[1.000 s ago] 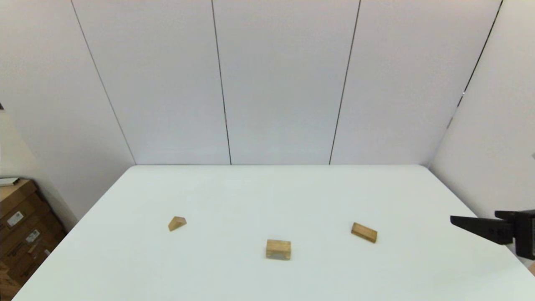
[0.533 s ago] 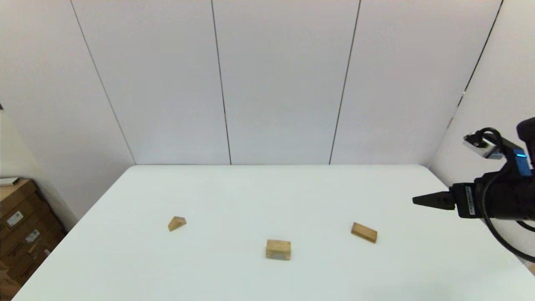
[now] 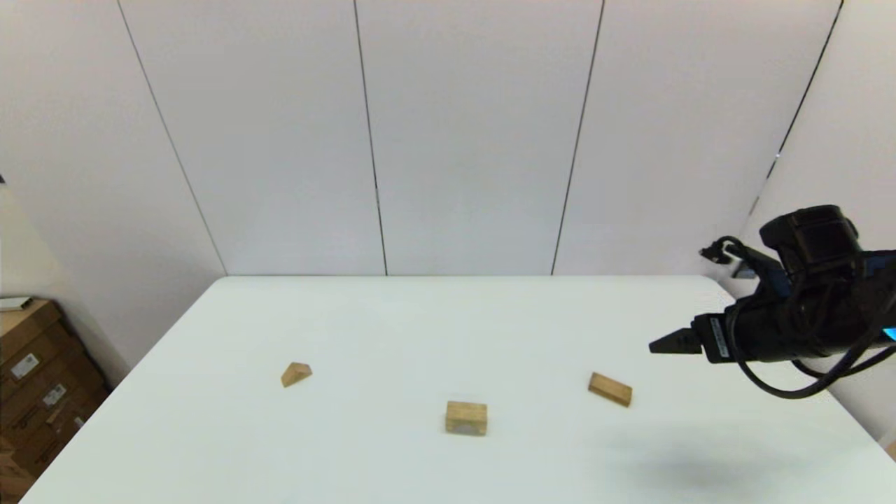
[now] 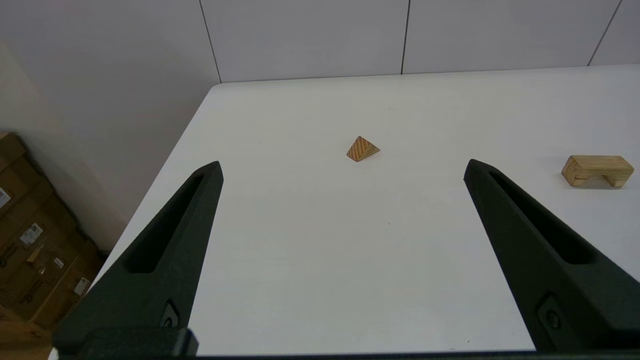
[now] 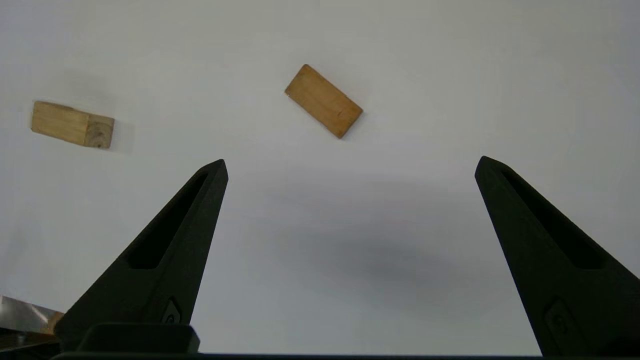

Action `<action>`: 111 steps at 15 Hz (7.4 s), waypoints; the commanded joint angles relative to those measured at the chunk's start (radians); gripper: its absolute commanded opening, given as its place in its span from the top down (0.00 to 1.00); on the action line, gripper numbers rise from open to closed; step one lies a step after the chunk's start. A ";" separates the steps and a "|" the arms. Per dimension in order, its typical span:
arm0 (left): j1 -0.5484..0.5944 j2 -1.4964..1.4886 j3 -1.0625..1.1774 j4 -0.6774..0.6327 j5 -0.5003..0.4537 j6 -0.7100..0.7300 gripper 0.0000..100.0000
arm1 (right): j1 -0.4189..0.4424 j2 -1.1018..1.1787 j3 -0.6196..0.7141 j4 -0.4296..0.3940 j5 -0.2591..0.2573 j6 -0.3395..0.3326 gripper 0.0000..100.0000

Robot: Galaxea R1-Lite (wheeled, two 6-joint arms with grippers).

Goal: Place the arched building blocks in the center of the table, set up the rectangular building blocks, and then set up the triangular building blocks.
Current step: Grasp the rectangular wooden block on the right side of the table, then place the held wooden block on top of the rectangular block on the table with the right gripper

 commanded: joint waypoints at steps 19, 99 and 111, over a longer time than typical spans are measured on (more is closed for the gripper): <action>0.000 0.001 0.000 0.000 0.000 0.000 0.00 | 0.122 0.393 -0.156 0.010 0.002 -0.488 0.00; 0.000 0.001 0.000 0.000 0.000 0.000 0.00 | 0.665 0.608 -0.917 0.775 -0.053 -0.874 1.00; 0.000 0.001 0.000 0.000 0.000 0.000 0.00 | 0.700 0.697 -1.006 0.767 -0.055 -0.765 1.00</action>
